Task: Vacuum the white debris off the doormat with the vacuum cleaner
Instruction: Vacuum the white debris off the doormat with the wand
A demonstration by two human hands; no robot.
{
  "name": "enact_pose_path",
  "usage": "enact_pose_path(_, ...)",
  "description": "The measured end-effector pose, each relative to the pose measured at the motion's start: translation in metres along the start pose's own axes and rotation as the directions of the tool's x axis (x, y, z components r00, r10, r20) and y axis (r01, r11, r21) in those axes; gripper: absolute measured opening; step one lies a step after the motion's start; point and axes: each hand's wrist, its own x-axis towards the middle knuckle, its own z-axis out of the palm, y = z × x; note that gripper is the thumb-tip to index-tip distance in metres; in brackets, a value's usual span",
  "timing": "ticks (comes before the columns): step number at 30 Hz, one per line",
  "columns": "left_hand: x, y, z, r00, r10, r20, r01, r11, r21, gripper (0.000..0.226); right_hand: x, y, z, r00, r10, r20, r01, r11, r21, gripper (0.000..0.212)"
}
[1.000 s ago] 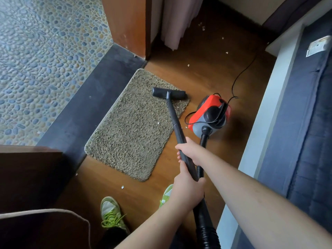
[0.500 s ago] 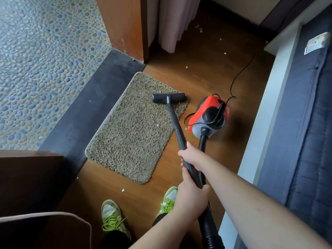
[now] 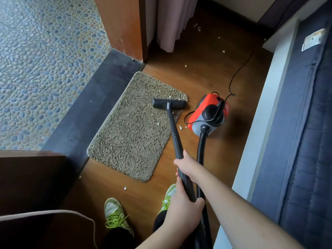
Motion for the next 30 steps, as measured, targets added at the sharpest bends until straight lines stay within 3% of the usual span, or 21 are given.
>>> enact_pose_path(12,-0.016,-0.027,-0.019,1.000,0.015,0.007,-0.015,1.000,-0.022,0.092,-0.019,0.005,0.032,0.998,0.027,-0.050,-0.025,0.999,0.037,0.072)
enact_pose_path(21,0.019,-0.003,-0.049,0.996,0.071,-0.049,-0.070,0.997,0.034,0.085,0.011,-0.041,0.018,0.996,-0.027,-0.086,0.039,0.990,0.132,0.073)
enact_pose_path(30,0.040,0.011,-0.086,0.999,0.035,-0.037,-0.031,0.994,0.105,0.078,0.029,-0.072,0.027,0.996,0.017,-0.084,0.000,0.980,0.198,0.059)
